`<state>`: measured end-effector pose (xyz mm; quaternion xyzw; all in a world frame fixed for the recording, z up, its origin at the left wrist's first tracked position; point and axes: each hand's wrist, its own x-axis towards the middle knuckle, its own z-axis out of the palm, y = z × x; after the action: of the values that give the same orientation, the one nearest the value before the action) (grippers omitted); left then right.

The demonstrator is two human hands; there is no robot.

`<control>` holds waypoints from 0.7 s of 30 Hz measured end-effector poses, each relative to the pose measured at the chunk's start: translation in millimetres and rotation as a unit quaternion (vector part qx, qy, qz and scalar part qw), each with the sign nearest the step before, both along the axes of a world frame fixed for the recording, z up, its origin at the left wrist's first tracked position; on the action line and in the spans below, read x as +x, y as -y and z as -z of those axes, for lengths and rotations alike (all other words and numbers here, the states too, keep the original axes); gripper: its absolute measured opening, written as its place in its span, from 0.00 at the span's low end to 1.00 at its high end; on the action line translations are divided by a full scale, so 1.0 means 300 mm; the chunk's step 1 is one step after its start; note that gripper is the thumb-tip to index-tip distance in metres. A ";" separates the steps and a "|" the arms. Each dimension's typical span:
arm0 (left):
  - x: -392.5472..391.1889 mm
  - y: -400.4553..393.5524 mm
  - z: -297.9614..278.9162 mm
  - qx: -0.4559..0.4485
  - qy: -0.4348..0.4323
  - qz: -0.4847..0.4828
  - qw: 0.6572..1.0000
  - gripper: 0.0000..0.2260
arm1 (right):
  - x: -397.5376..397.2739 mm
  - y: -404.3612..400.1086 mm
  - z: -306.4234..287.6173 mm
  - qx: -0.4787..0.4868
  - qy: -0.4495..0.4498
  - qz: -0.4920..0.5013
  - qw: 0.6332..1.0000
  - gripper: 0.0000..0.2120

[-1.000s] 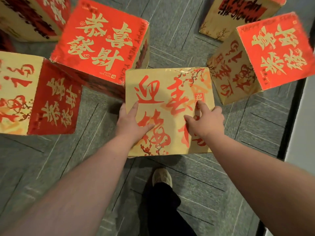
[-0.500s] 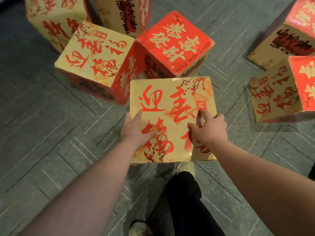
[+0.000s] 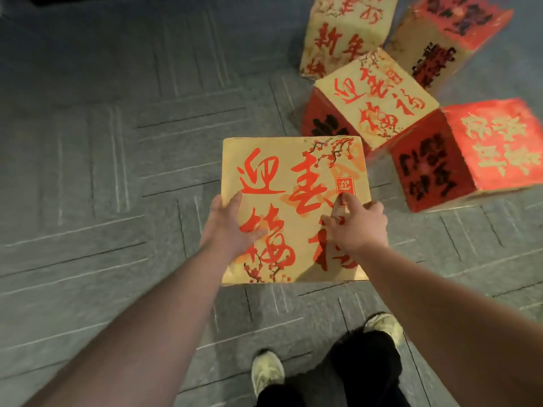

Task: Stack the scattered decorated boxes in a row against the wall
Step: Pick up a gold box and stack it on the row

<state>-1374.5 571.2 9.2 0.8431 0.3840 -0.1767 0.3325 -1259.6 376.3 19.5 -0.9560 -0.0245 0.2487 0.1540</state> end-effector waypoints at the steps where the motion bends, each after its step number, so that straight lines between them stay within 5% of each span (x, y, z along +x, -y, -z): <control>1: -0.059 -0.053 -0.005 -0.004 -0.003 -0.021 1.000 0.45 | -0.032 -0.066 -0.001 0.001 -0.003 -0.019 1.000 0.31; 11: -0.602 -0.434 -0.040 -0.001 0.049 -0.212 0.976 0.42 | -0.372 -0.635 -0.028 0.015 -0.007 -0.202 0.979 0.30; 21: -0.918 -0.769 -0.101 0.035 0.011 -0.348 0.937 0.41 | -0.601 -1.164 -0.036 -0.002 -0.022 -0.371 0.928 0.32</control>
<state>-1649.8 801.9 39.6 0.6696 0.6557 -0.0276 0.3478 -1439.9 725.6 30.2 -0.8732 -0.3734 0.3093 0.0490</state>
